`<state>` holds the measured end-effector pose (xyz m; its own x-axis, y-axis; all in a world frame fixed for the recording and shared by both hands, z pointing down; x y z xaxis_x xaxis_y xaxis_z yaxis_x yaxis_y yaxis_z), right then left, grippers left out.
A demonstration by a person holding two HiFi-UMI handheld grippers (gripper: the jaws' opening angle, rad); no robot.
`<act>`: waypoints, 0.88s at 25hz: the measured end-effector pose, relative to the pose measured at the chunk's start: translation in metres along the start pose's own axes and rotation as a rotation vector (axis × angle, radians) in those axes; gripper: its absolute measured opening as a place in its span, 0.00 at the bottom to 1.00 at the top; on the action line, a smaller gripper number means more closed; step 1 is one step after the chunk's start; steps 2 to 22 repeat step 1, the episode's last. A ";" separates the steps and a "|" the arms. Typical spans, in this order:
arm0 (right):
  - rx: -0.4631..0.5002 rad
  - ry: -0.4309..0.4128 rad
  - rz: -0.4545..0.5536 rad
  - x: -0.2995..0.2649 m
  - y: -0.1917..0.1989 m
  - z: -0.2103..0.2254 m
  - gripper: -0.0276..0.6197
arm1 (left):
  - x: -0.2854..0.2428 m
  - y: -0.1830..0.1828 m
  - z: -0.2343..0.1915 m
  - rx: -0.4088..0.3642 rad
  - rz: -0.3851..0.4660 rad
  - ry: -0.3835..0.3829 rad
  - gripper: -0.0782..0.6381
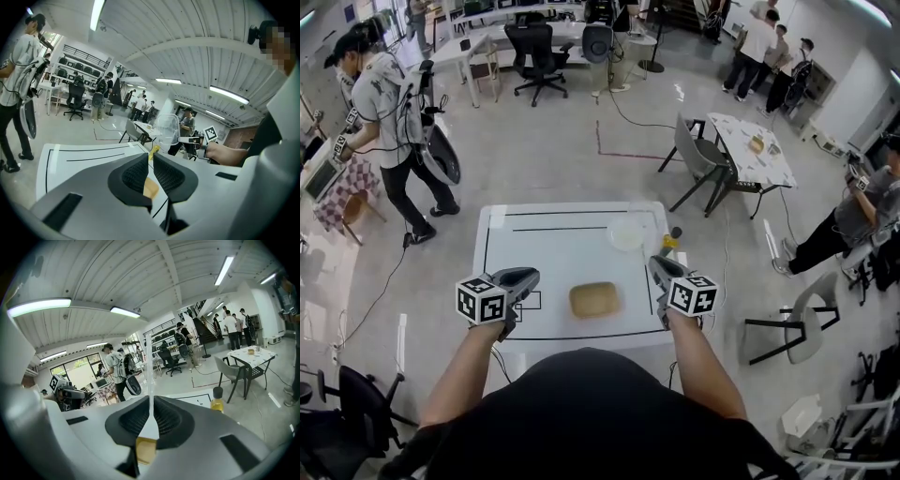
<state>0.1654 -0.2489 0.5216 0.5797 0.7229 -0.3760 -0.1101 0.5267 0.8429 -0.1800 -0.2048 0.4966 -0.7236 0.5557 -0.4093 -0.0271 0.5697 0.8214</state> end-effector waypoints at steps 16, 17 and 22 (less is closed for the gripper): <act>0.000 0.000 -0.001 0.001 0.001 0.000 0.11 | -0.001 0.001 0.001 0.001 0.000 0.001 0.18; 0.000 0.000 -0.001 0.001 0.001 0.000 0.11 | -0.001 0.001 0.001 0.001 0.000 0.001 0.18; 0.000 0.000 -0.001 0.001 0.001 0.000 0.11 | -0.001 0.001 0.001 0.001 0.000 0.001 0.18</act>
Point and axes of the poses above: the fingertips, and each gripper's own axes: x backward along the fingers, z to its right, y out of its underside, the point moved 5 cm from there along x, backward along the fingers, and after that the axes turned 2 degrees about -y, right-handed, at the moved point
